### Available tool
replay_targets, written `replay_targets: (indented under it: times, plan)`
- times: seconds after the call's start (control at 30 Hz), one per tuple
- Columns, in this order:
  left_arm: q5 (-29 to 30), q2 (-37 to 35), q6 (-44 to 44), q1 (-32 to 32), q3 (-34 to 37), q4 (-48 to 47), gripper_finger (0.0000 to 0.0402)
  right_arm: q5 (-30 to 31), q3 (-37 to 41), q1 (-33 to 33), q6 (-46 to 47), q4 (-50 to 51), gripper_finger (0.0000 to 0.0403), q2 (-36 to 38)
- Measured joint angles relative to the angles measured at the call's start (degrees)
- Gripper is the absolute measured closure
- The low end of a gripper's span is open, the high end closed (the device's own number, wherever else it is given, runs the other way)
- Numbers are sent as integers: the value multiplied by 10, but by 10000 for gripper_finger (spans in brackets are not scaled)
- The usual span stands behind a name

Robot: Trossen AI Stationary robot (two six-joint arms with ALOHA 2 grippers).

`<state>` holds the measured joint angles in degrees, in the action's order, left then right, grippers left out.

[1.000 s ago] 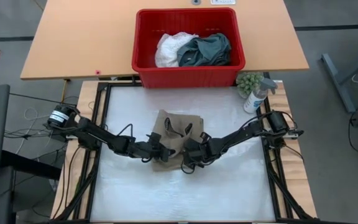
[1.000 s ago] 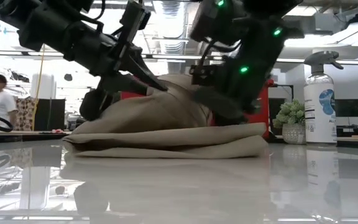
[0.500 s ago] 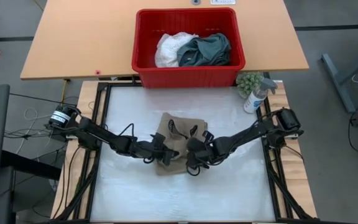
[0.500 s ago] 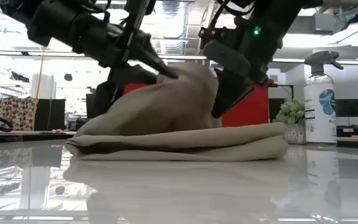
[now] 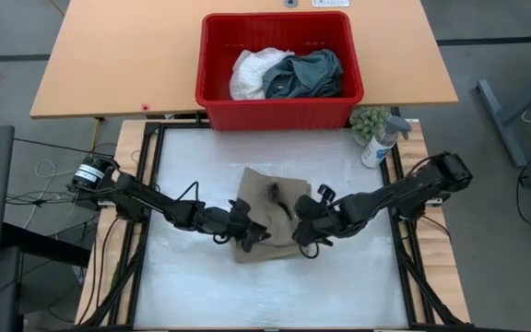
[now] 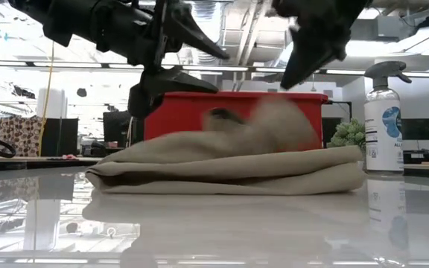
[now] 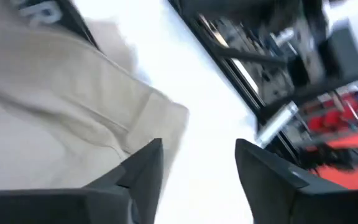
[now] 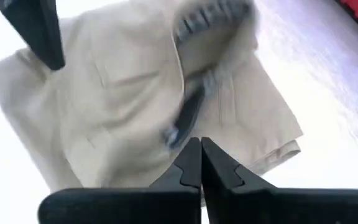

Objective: Fold Laundry from Bin
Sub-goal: Fold the brown short pants in the red bin

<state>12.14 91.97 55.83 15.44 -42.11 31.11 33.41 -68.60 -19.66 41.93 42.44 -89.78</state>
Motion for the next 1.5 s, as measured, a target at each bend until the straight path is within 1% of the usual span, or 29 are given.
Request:
replay_targets:
  times: [0.13,0.2,0.33,0.47,0.6,0.73,0.83,1.03,1.1,1.4,1.5]
  plan:
    - [-58,-11,16,-1,0,-3,189,-3,0,4,0,-5,361,23]
    - [-63,-26,10,0,0,-25,188,-13,0,11,1,-14,351,28]
    - [-13,-53,7,8,0,-119,190,-70,0,33,38,-18,315,17]
    - [40,-68,8,15,0,-142,191,-81,0,45,102,-4,253,-21]
    - [45,-66,8,15,0,-147,191,-94,0,66,165,8,193,-64]
    - [34,-67,11,15,0,-145,191,-107,0,92,181,-2,157,-91]
    - [32,-67,11,15,0,-146,191,-112,0,112,176,-8,152,-97]
    - [31,-67,12,15,0,-147,191,-126,5,140,166,-8,164,-99]
    - [26,-67,12,15,0,-147,191,-140,6,146,166,-2,167,-99]
    - [31,-67,12,15,0,-148,191,-141,6,165,146,-18,169,-99]
    - [33,-67,12,15,0,-150,191,-140,13,171,137,-26,186,-99]
